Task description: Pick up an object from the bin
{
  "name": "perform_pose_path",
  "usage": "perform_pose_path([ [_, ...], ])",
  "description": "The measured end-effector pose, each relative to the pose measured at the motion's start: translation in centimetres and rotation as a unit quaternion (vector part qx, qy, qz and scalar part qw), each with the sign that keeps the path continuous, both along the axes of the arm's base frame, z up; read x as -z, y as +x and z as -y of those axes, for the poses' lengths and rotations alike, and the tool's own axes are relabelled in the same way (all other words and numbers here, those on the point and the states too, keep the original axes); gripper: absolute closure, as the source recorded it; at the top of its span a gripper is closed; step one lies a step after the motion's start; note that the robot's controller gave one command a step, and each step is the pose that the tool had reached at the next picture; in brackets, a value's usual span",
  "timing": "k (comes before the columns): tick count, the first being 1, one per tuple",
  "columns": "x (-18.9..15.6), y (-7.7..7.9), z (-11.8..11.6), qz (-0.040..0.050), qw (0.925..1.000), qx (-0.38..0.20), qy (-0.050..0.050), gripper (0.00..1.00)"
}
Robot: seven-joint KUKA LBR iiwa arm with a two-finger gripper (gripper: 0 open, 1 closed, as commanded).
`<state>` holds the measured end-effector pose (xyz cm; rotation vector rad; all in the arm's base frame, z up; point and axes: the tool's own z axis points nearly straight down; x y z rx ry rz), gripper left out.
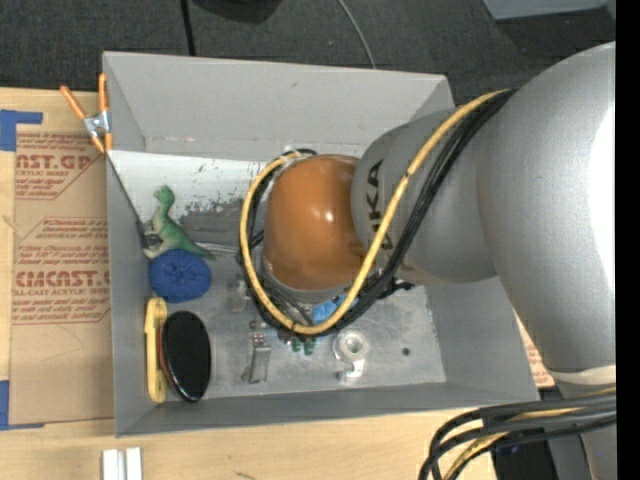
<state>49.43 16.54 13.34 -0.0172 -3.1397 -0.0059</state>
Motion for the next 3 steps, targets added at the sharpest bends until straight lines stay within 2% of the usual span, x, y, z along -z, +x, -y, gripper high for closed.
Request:
perform_pose_path([
  [1,-0.1,-0.1,3.7,-0.001,1.0,0.005,-0.003,0.0],
  [2,3.4,2.5,-2.1,0.0024,1.0,-0.001,0.0,0.0],
  [3,3.8,3.0,-0.8,-0.0015,1.0,0.001,0.001,0.0],
])
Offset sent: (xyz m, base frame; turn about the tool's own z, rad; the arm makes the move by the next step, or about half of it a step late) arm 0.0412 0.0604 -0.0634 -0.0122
